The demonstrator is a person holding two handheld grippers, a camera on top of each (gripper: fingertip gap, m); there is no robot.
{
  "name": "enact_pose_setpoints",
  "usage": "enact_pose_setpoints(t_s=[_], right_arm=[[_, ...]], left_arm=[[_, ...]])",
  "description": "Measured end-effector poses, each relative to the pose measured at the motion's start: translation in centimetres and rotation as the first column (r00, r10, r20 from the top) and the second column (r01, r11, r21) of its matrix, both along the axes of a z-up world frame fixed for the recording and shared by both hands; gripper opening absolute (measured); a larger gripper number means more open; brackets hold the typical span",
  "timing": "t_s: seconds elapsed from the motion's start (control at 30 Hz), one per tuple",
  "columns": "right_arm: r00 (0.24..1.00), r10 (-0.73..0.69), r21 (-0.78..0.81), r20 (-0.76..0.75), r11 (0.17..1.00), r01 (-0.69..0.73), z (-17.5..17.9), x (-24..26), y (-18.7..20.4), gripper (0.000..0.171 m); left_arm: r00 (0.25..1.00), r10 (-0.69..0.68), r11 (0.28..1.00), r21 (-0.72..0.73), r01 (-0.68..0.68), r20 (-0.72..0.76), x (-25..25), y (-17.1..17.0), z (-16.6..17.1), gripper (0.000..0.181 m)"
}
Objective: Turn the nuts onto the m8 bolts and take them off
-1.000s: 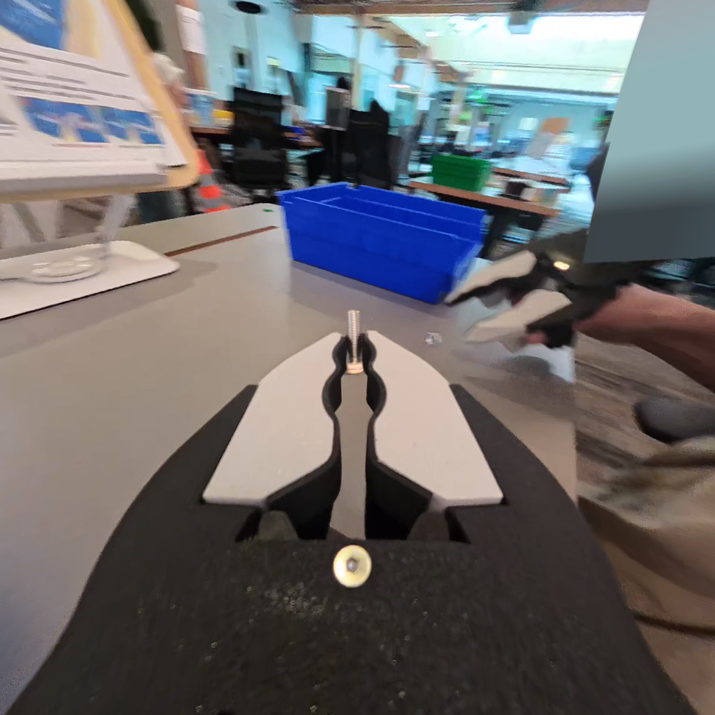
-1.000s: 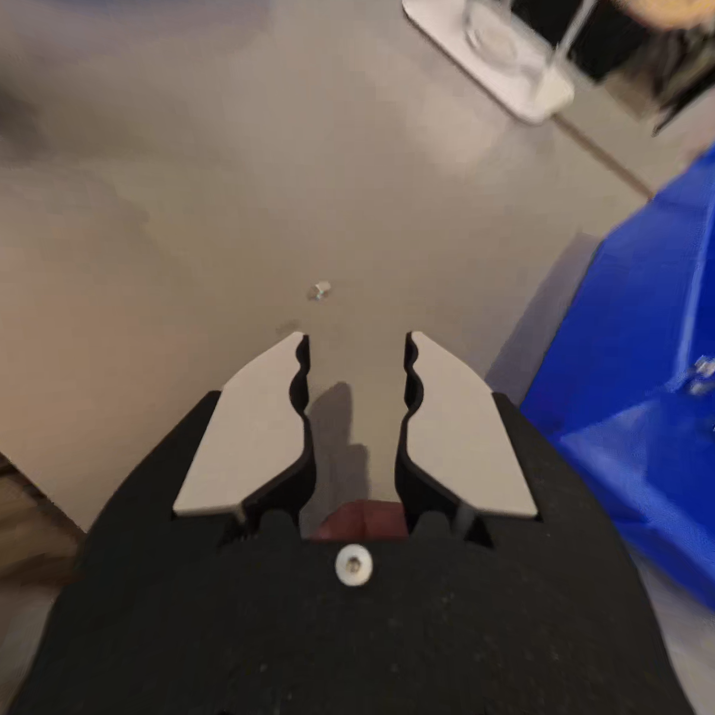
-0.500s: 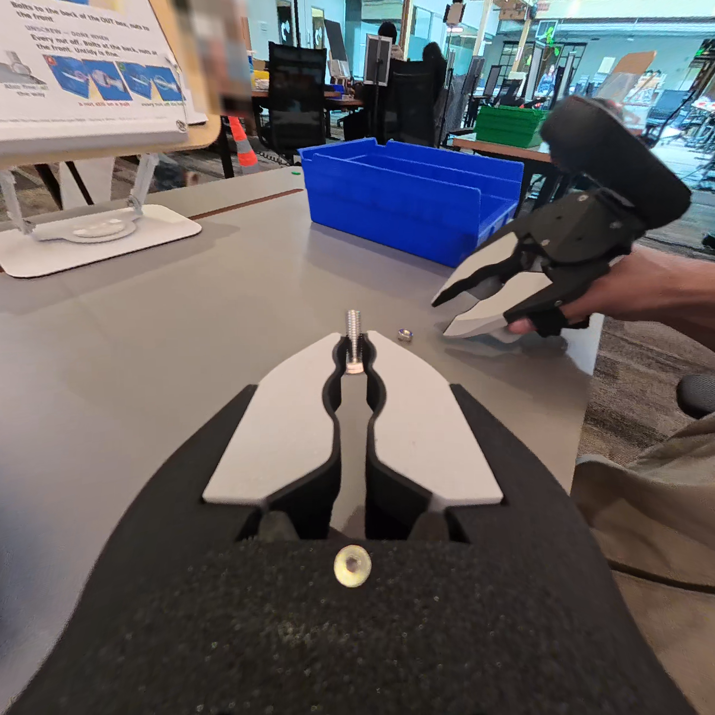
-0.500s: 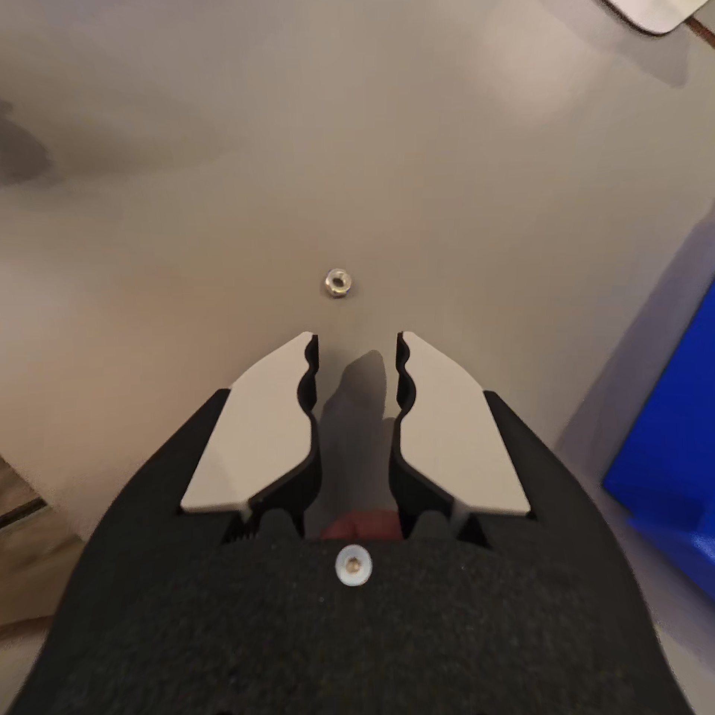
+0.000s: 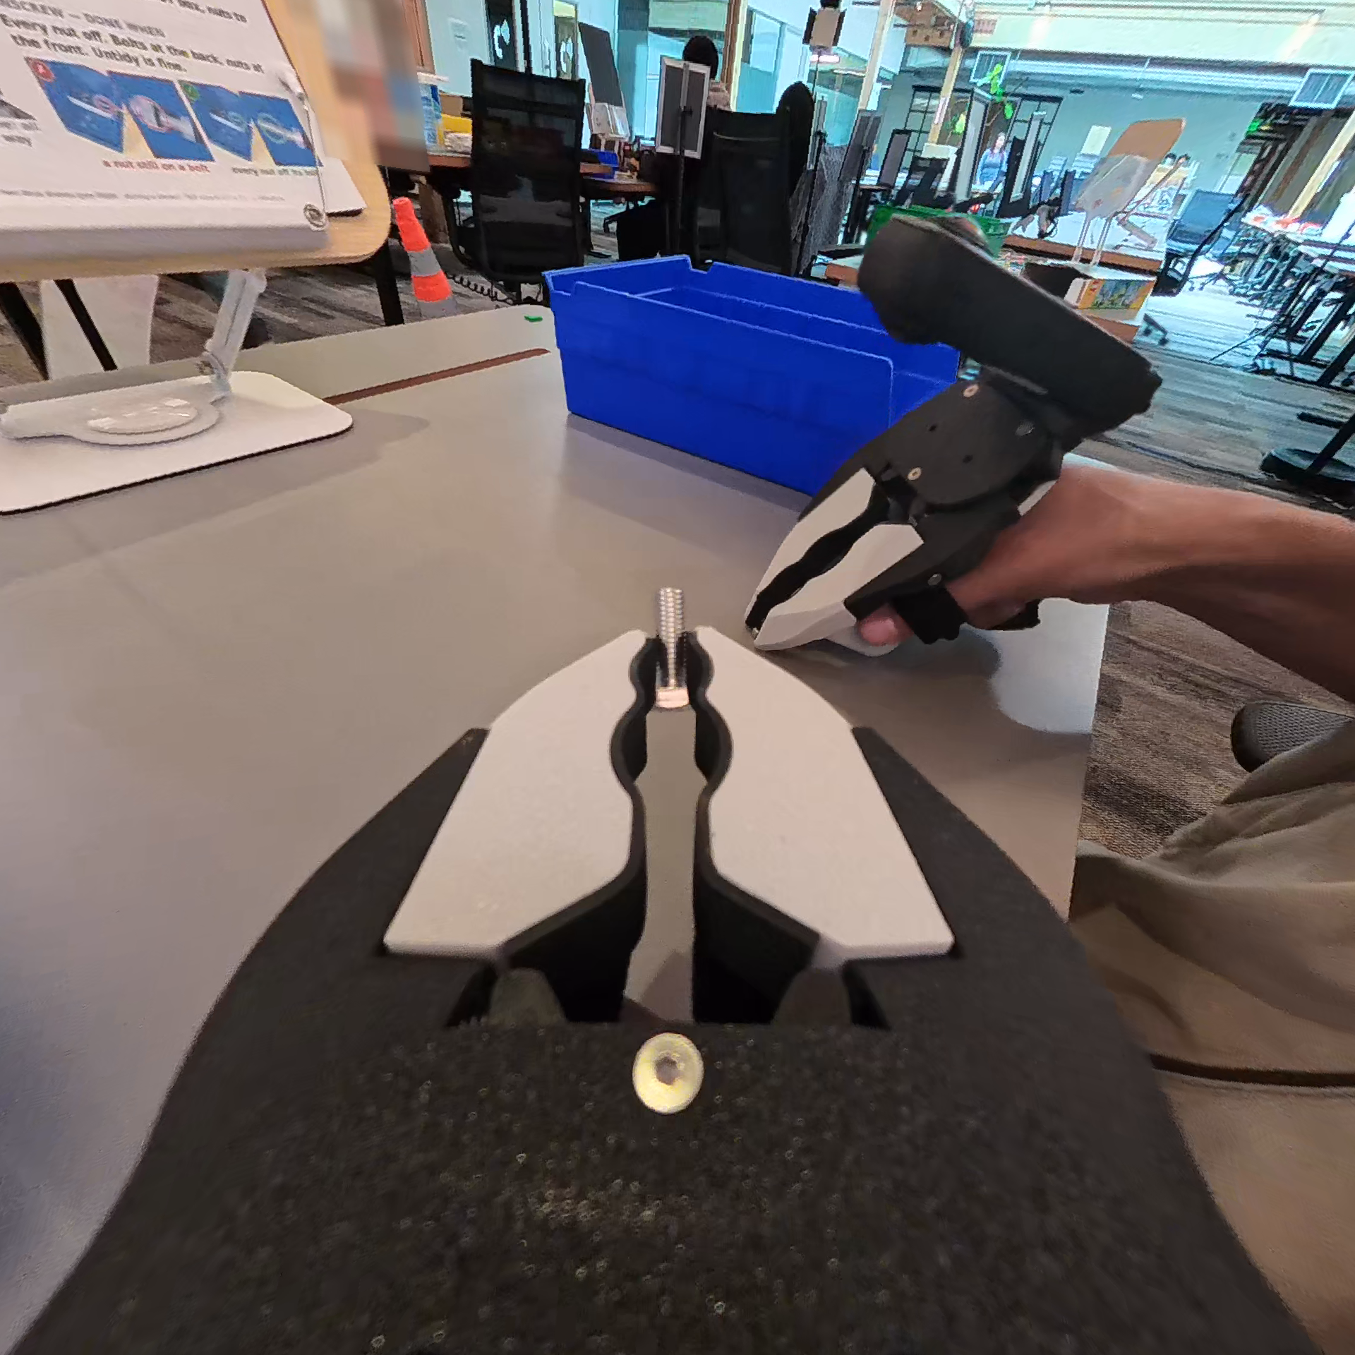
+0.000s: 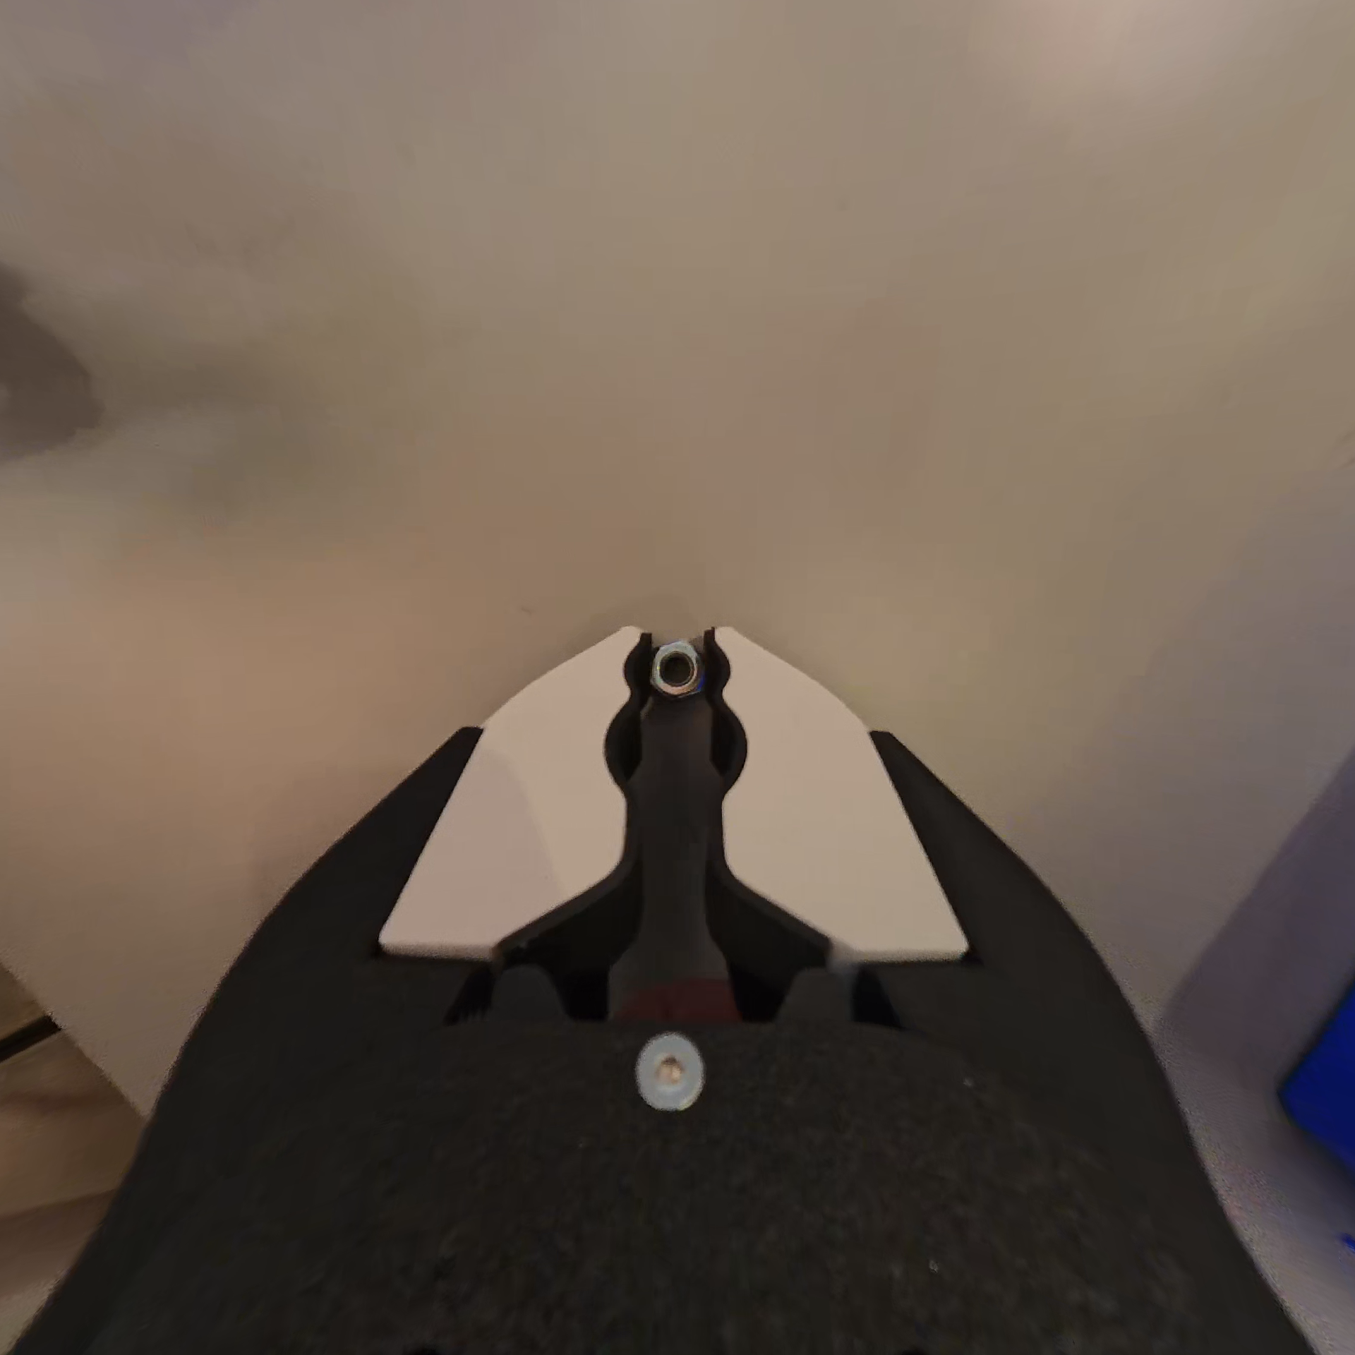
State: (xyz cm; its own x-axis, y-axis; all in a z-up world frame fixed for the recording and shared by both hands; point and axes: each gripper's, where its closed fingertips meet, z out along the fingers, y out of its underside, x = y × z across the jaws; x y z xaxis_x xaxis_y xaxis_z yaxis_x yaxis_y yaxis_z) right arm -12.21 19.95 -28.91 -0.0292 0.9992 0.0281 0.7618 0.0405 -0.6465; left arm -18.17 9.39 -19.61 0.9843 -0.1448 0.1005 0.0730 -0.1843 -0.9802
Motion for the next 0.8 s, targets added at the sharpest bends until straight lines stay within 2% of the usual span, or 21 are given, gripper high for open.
enact_pose_setpoints(t_s=[0.1, 0.13, 0.17, 0.3, 0.5, 0.6, 0.73, 0.8], right_arm=[[1.000, 0.004, -0.012, 0.003, 1.000, -0.004, 0.0, 0.2, 0.1, 0.015], [1.000, 0.008, -0.001, 0.007, 1.000, -0.008, 0.3, 0.4, 0.3, 0.028], [1.000, 0.009, 0.009, -0.017, 1.000, -0.008, 1.0, 0.5, 0.4, 0.030], [1.000, 0.022, 0.022, -0.022, 1.000, -0.022, 2.2, 1.6, 0.5, 0.032], [0.999, 0.024, -0.009, 0.034, 1.000, -0.023, 0.0, 1.2, 0.2, 0.030], [1.000, 0.025, -0.035, 0.012, 0.999, -0.024, -0.1, 1.0, -0.1, 0.015], [0.999, 0.044, 0.006, 0.004, 0.999, -0.044, 0.1, 0.6, 0.1, 0.014], [0.997, 0.056, 0.021, -0.047, 0.998, -0.055, 0.9, 0.3, 0.3, 0.014]], left_arm=[[1.000, -0.009, 1.000, 0.001, 0.009, 0.007, -0.1, 0.1, 0.0, 0.007], [1.000, -0.009, 1.000, 0.002, 0.009, 0.008, -0.2, 0.1, 0.0, 0.007], [1.000, -0.010, 1.000, 0.002, 0.010, 0.011, -0.2, 0.0, 0.1, 0.007], [0.999, -0.018, 1.000, 0.003, 0.018, 0.031, -0.3, 0.0, 0.1, 0.007], [0.999, -0.027, 1.000, -0.007, 0.027, 0.023, 0.0, 0.2, 0.0, 0.007], [0.999, -0.033, 0.999, -0.009, 0.034, 0.022, 0.2, 0.1, -0.1, 0.007], [0.999, -0.038, 0.999, -0.024, 0.038, 0.017, 0.1, 0.5, -0.3, 0.007], [0.999, -0.041, 0.998, -0.039, 0.040, -0.013, -0.1, 0.9, -0.4, 0.007]])
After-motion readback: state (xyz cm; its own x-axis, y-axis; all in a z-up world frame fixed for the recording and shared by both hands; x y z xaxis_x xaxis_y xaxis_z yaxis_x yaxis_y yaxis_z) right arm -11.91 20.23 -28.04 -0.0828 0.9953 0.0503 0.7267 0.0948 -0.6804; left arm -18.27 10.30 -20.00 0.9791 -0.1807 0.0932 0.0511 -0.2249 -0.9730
